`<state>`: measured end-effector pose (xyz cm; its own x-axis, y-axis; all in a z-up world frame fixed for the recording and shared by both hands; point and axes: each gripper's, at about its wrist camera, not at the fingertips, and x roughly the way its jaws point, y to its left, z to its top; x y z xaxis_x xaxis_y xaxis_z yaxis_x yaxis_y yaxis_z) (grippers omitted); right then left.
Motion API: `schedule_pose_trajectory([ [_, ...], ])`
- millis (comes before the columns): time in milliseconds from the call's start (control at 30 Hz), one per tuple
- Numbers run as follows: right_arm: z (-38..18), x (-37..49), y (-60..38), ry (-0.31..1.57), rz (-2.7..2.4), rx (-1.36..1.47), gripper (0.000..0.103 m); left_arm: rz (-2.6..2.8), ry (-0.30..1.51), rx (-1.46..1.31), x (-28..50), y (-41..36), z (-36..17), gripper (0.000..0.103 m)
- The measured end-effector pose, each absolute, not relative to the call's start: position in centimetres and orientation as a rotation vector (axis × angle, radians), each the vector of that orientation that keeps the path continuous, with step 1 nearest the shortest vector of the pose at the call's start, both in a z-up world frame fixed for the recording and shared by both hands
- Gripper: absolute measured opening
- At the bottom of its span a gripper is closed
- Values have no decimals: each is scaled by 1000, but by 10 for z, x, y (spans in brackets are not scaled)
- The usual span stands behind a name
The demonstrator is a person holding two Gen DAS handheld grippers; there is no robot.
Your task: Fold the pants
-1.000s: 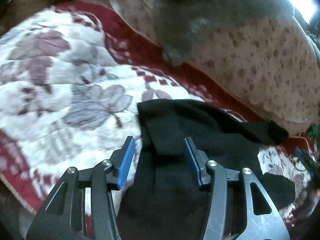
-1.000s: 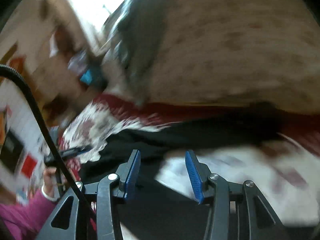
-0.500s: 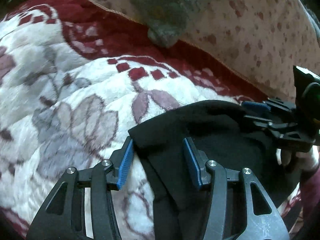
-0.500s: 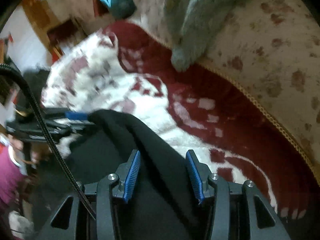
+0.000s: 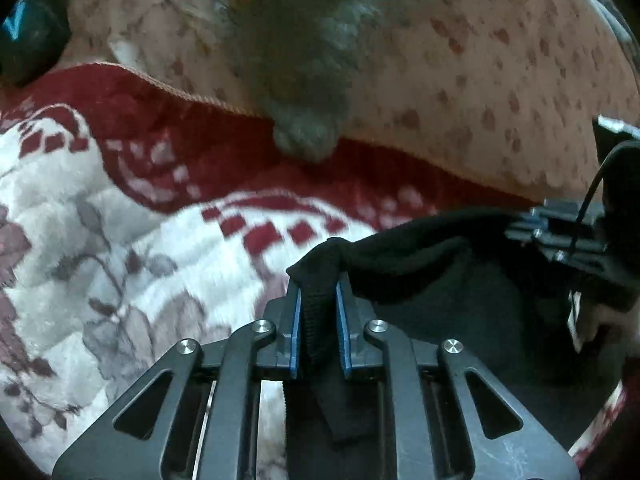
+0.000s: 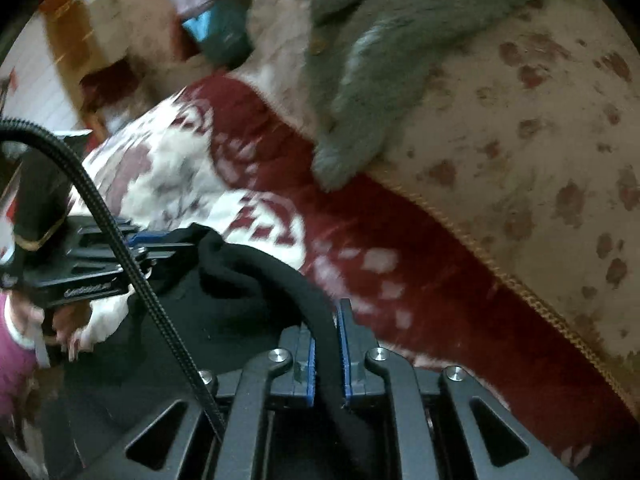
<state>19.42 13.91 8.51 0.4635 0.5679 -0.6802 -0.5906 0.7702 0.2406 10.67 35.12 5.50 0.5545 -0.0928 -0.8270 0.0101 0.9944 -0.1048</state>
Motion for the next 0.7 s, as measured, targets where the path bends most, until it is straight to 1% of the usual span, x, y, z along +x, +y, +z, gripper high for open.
schedule_pose_trajectory([
  [67, 77, 203, 145, 853, 688, -12, 8, -16, 994, -101, 113, 353, 51, 14],
  [167, 51, 214, 156, 963, 673, 9, 9, 30, 1023, -122, 114, 356, 37, 14],
  [200, 54, 212, 151, 953, 677, 30, 10, 38, 1029, -138, 113, 357, 35, 14],
  [267, 67, 208, 133, 957, 707, 133, 17, 44, 1033, -154, 107, 358, 37, 16],
  [300, 73, 204, 121, 960, 718, 182, 19, 67, 1026, -144, 103, 358, 42, 19],
  [367, 88, 187, 89, 924, 721, 257, 27, 112, 985, -132, 90, 358, 58, 19],
  [400, 98, 171, 65, 888, 714, 288, 28, 120, 960, -137, 82, 357, 67, 19],
  [433, 103, 156, 42, 862, 707, 314, 30, 120, 941, -141, 75, 356, 75, 21],
  [467, 106, 142, 23, 846, 696, 335, 33, 104, 919, -146, 65, 351, 86, 26],
  [500, 108, 124, -6, 828, 657, 362, 34, 87, 907, -154, 59, 347, 93, 35],
  [533, 108, 109, -30, 817, 614, 384, 36, 65, 897, -165, 53, 342, 99, 40],
  [567, 107, 90, -63, 805, 556, 418, 38, 32, 887, -178, 45, 333, 105, 48],
  [600, 105, 80, -83, 799, 525, 438, 39, 8, 882, -186, 42, 326, 109, 50],
  [667, 98, 54, -134, 800, 397, 464, 43, -38, 888, -196, 37, 306, 114, 50],
  [700, 97, 46, -152, 805, 343, 461, 43, -61, 898, -209, 39, 296, 114, 50],
])
